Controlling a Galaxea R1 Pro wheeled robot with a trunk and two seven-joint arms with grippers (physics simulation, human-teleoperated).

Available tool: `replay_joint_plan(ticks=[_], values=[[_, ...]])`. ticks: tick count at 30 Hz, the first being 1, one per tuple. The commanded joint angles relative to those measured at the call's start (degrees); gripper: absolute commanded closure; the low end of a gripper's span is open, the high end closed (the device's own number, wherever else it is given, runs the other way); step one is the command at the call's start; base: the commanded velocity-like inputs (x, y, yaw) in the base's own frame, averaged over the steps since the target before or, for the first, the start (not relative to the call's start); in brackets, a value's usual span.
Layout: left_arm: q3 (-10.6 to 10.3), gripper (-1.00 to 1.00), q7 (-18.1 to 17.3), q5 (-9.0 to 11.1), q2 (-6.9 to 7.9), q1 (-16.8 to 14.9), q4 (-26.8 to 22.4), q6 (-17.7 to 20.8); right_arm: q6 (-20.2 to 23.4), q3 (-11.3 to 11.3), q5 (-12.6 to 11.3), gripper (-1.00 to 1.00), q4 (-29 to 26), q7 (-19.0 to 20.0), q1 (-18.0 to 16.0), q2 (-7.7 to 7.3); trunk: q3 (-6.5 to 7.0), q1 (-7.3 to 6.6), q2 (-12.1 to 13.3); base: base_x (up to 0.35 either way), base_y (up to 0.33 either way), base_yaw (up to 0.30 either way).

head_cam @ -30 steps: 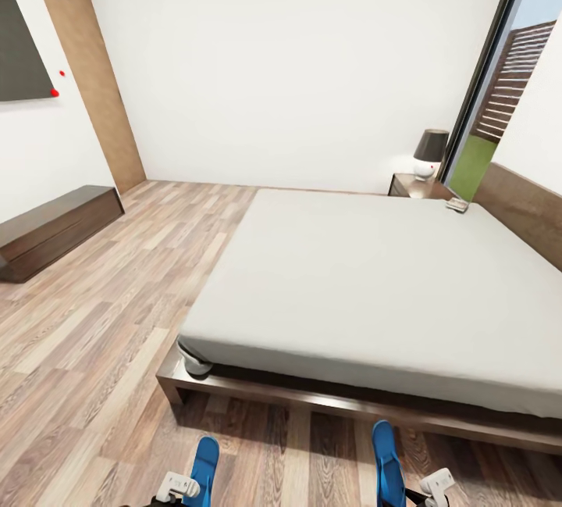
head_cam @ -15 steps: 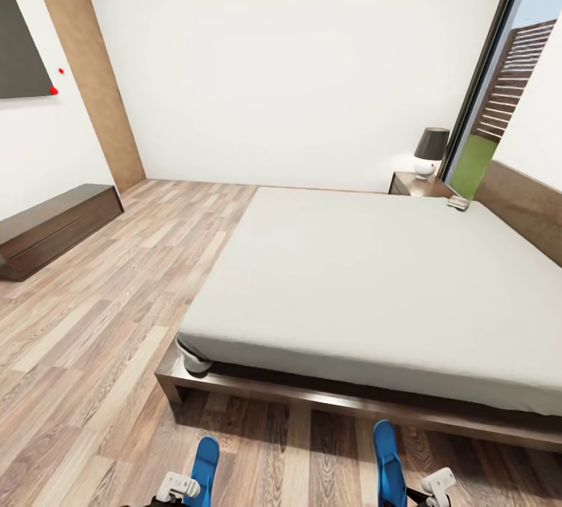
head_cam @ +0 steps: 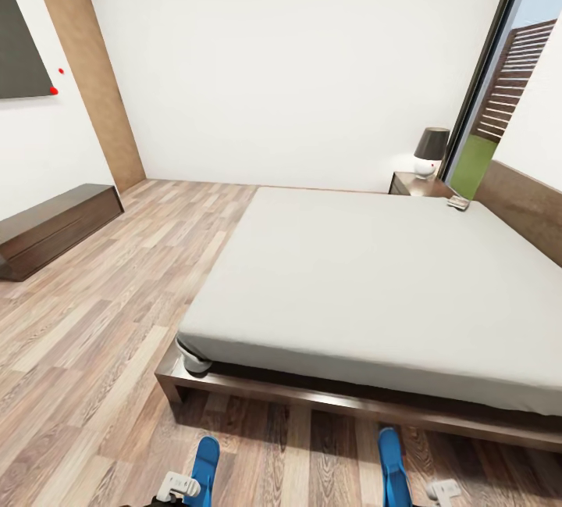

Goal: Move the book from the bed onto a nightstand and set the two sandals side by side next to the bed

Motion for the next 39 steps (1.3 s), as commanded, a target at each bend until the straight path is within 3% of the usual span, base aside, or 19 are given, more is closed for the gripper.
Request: replay_joint_plan(ticks=[1,6,10,11,16,20,21,22,23,24,26,28,32,39], values=[[-0.48,1.0,-0.09,0.26,-0.01,-0.03,0.02,-0.34,0.34,-0.57,0.55,1.0,-0.02,0.33,-0.07,0.04,-0.05,0.0,-0.03,0.0,0.0,0.0],[-0.46,1.0,-0.09,0.27,-0.05,-0.03,0.02,-0.34,1.35,-0.91,0.55,1.0,-0.02,-0.39,-0.09,0.04,-0.05,0.0,-0.03,0.0,0.0,0.0],[-0.26,1.0,-0.11,0.29,-0.13,-0.03,0.02,-0.08,6.95,-0.92,0.67,1.0,-0.09,-10.59,-0.21,0.04,-0.05,0.0,-0.03,0.0,0.0,0.0],[-0.08,1.0,-0.2,0.38,-0.1,-0.03,0.02,0.96,8.6,-0.9,0.71,1.0,-0.1,-12.4,-0.22,0.04,-0.05,0.0,-0.03,0.0,0.0,0.0],[0.28,1.0,-0.26,0.39,0.13,-0.69,-0.23,9.6,9.64,-0.87,0.68,1.0,-0.1,-13.48,-0.23,0.04,-0.05,0.0,-0.03,0.0,0.0,0.0],[0.31,1.0,-0.19,0.37,0.58,-1.26,-2.1,12.5,9.72,-0.87,0.68,1.0,-0.04,-13.55,-0.22,0.1,-0.05,0.0,-0.03,0.0,0.0,0.0],[0.31,1.0,-0.2,0.41,0.9,-1.55,-2.4,14.15,9.73,-0.87,0.7,1.0,-0.03,-13.59,-0.21,0.09,-0.05,0.0,-0.03,0.0,0.0,0.0],[0.32,1.0,-0.21,1.2,3.48,-3.91,-7.54,21.69,9.72,-0.87,0.7,1.0,-0.03,-13.64,-0.23,0.1,-0.05,0.0,-0.03,0.0,0.0,0.0],[0.32,1.0,-0.2,1.37,4.86,-4.29,-10.58,23.21,9.68,-0.85,0.69,1.0,-0.03,-13.65,-0.23,0.11,-0.05,0.0,-0.03,0.0,0.0,0.0],[0.42,1.0,-0.19,1.53,7.57,-4.64,-15.86,28.25,9.66,-0.81,0.68,1.0,-0.02,-13.64,-0.24,0.12,-0.05,0.0,-0.03,0.0,0.0,0.0],[0.96,1.0,-0.14,1.52,9.18,-4.99,-19.08,31.96,9.65,-0.79,0.7,1.0,-0.02,-13.65,-0.23,0.12,-0.05,0.0,-0.03,0.0,0.0,0.0],[2.86,1.0,-0.06,1.49,10.91,-5.5,-22.47,34.84,9.49,-0.78,0.69,1.0,-0.02,-13.65,-0.23,0.12,-0.05,0.0,-0.03,0.0,0.0,0.0],[4.04,1.0,0.07,1.38,11.51,-6.08,-23.65,35.84,9.21,-0.78,0.68,1.0,-0.02,-13.65,-0.22,0.12,-0.05,0.0,-0.03,0.0,0.0,0.0],[4.12,1.0,0.16,1.2,11.66,-6.24,-23.79,36.1,9.04,-0.82,0.7,1.0,0.02,-13.67,-0.18,0.12,-0.05,0.0,-0.03,0.0,0.0,0.0]])
